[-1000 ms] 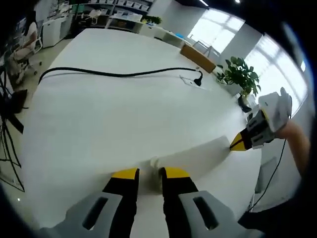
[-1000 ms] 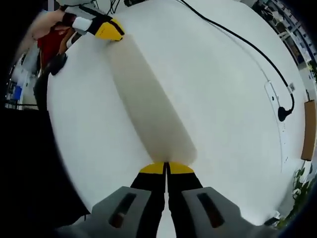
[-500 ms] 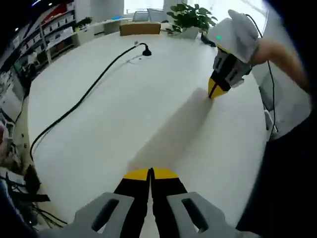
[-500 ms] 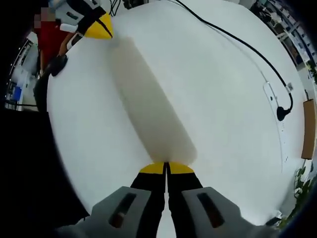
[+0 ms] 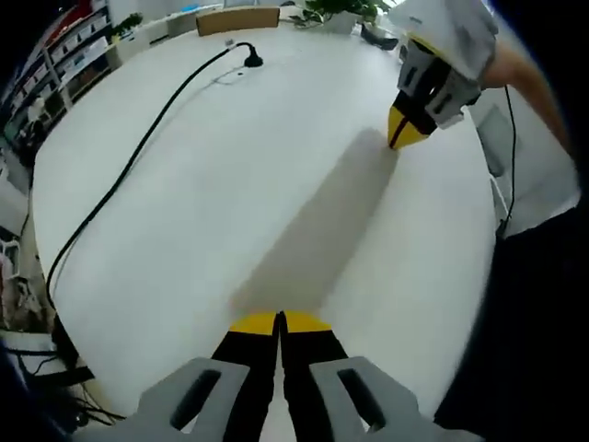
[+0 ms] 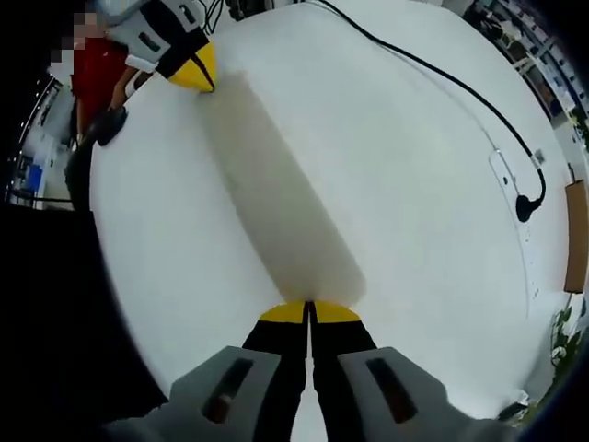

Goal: Arrange the utensils inside the cutlery case until each visible utensil rests in its matching compartment.

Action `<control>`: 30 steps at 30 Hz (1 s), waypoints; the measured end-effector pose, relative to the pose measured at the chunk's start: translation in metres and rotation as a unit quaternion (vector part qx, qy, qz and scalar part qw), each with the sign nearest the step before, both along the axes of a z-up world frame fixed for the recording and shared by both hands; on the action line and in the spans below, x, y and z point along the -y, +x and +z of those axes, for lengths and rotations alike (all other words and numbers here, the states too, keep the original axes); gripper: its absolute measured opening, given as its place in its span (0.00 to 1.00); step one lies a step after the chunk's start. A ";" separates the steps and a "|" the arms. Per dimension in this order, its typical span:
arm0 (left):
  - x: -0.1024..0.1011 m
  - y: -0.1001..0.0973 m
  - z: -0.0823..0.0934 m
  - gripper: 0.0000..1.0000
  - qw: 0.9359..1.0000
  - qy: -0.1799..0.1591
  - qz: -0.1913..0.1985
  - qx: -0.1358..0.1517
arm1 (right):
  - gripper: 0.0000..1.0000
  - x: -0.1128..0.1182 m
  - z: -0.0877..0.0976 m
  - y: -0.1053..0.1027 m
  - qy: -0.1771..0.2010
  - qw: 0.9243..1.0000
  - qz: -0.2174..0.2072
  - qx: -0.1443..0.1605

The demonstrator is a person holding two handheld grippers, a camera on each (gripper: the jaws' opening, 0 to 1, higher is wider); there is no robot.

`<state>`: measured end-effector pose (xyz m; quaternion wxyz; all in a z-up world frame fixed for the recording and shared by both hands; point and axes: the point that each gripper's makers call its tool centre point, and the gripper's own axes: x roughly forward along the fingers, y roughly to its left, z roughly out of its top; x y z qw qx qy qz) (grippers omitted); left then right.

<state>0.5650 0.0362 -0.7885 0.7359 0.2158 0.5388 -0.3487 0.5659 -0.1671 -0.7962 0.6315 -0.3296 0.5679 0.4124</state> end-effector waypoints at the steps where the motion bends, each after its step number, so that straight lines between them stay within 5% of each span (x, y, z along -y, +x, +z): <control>1: 0.002 -0.001 0.001 0.00 1.000 -0.004 0.000 -0.003 | 0.00 0.000 0.000 0.000 0.001 1.000 -0.001 0.000; 4: 0.003 -0.007 -0.005 0.00 1.000 0.004 -0.003 -0.024 | 0.00 -0.001 0.000 0.000 0.004 1.000 0.001 0.000; 10: 0.006 -0.004 -0.004 0.00 0.999 0.023 -0.026 -0.015 | 0.00 -0.001 0.000 -0.001 -0.003 1.000 0.004 0.001; 16: 0.004 -0.002 -0.005 0.00 0.999 0.012 -0.003 -0.034 | 0.00 -0.001 0.000 0.000 -0.002 1.000 -0.001 0.000; 21: 0.007 -0.003 -0.005 0.00 0.998 0.038 -0.019 -0.043 | 0.00 -0.001 0.000 0.000 -0.001 1.000 -0.002 0.000; 30: 0.007 -0.003 -0.005 0.00 0.998 0.026 -0.020 -0.047 | 0.00 -0.001 0.000 0.000 -0.005 1.000 0.000 0.001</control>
